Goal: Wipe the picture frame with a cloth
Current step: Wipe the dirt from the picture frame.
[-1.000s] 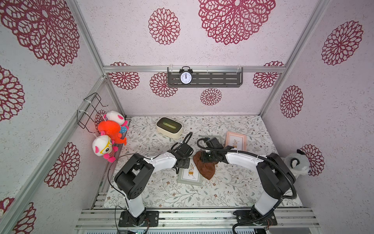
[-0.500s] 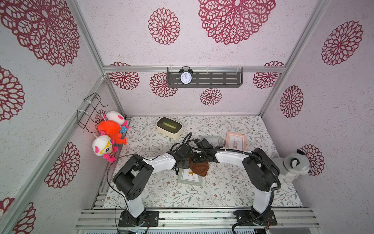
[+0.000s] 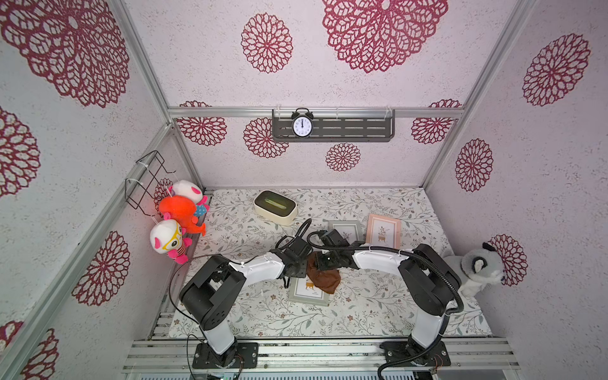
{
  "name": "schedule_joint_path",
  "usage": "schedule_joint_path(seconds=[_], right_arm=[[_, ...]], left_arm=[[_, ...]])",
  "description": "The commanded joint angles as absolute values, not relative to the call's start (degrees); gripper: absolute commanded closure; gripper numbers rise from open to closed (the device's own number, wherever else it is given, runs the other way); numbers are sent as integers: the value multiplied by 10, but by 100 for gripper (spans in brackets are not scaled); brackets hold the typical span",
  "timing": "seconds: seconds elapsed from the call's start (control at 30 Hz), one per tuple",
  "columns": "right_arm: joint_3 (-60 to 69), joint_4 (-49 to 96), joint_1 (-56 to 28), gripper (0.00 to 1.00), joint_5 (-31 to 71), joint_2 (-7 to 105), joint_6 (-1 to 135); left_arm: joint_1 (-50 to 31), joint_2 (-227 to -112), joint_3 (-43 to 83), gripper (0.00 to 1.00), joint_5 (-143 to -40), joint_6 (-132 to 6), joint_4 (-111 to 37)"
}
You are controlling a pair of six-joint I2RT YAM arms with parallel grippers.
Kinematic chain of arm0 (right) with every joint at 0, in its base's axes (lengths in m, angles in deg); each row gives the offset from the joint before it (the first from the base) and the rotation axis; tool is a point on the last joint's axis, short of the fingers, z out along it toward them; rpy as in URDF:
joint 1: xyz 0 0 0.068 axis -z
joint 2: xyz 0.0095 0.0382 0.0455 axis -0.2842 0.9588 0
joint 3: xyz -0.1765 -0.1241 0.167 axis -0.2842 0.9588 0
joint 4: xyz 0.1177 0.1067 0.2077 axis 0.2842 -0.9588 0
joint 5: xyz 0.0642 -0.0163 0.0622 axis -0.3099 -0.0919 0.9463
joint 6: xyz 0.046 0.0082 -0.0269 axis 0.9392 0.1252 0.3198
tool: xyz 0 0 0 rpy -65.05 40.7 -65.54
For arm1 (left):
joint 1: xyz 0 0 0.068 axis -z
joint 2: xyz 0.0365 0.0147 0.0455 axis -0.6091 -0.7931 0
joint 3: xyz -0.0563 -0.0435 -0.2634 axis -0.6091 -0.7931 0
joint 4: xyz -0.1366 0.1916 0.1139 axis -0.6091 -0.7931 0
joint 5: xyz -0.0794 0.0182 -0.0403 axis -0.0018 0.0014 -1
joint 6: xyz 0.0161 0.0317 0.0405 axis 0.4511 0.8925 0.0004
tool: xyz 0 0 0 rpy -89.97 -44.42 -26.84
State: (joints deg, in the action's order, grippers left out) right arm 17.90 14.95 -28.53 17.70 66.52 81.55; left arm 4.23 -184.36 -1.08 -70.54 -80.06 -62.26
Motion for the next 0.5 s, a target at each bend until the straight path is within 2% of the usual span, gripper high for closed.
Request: schedule_joint_path(seconds=[0.0,0.2,0.47], right_arm=[[146,130,-307,100,172,693,843],[109,81,-306,100,129,714,836],[165,49,-282,100,109,670,833]], left_arm=[[57,-1854,-64,100,-731,-818,-787],[55,-1835,-88,100,-723,-843,-795],[53,-1832,-95,100,-728,-843,-783]])
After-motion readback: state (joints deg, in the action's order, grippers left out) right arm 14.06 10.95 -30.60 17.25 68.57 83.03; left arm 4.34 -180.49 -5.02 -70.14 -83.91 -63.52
